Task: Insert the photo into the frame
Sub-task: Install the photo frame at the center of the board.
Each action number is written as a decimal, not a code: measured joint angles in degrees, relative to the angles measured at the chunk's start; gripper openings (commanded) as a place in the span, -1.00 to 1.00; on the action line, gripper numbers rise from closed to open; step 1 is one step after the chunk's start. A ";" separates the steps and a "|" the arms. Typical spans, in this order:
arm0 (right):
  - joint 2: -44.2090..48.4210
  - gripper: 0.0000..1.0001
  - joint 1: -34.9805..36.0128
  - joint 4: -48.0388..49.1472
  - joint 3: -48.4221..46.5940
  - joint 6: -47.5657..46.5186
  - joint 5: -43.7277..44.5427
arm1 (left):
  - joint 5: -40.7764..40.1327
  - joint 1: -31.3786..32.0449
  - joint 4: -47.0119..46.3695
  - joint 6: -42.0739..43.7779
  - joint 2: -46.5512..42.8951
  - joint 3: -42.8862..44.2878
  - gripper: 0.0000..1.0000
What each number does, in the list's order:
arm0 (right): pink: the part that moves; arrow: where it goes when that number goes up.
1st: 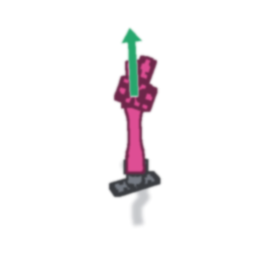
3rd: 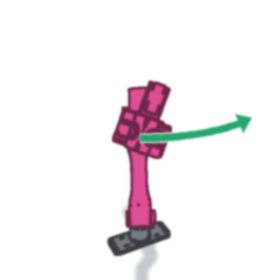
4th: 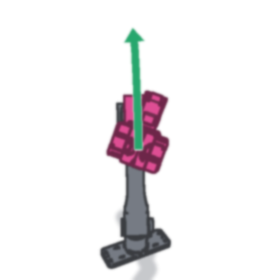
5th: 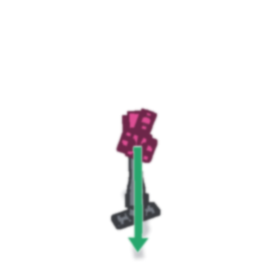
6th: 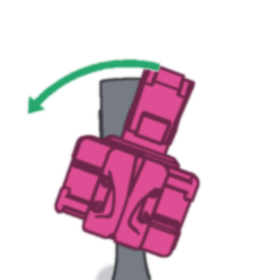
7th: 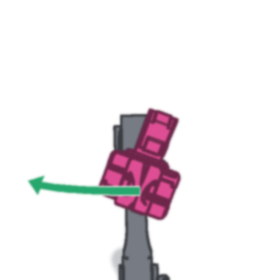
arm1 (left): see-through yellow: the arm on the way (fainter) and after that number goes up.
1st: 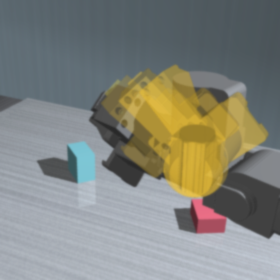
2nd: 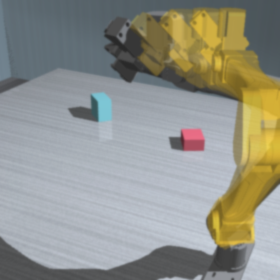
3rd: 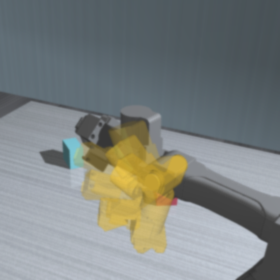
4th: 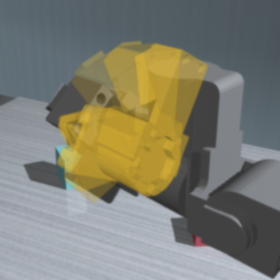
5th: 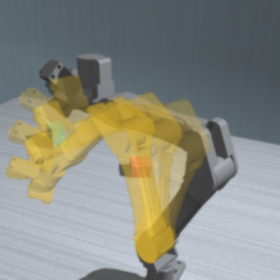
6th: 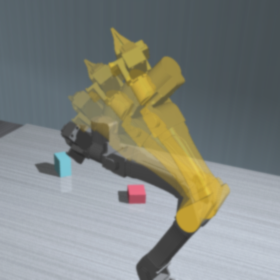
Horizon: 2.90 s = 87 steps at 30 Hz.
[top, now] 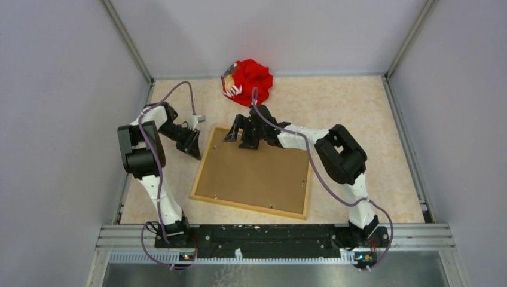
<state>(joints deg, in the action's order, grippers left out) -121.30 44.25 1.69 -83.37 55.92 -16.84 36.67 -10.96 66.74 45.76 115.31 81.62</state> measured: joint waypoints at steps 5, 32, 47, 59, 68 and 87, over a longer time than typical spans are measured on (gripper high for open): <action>-1.44 0.64 0.70 1.38 -0.50 1.29 -0.46 | 1.86 0.13 0.94 0.02 0.00 0.00 -0.24; -14.40 0.02 3.74 6.23 -13.84 8.92 -2.16 | 2.99 1.25 -1.84 -3.39 2.97 -0.22 -0.58; -17.27 -0.12 4.07 5.27 -17.70 9.88 -2.71 | 3.30 1.01 -2.03 -3.63 2.97 -0.44 -0.62; -18.84 -0.13 4.09 3.45 -20.72 9.75 -2.75 | 3.61 0.87 -2.16 -3.61 2.95 -0.63 -0.62; -20.00 -0.13 4.09 4.26 -21.77 10.01 -3.65 | 3.61 0.87 -2.14 -3.61 2.93 -0.63 -0.63; -22.36 -0.14 4.48 3.10 -25.83 9.66 -5.40 | 3.37 0.92 -1.99 -2.54 2.58 -0.68 -0.65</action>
<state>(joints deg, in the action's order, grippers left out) -143.65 48.73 4.80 -109.21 65.58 -22.24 40.03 -10.04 64.75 43.22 117.89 80.95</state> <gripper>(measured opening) 0.433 0.178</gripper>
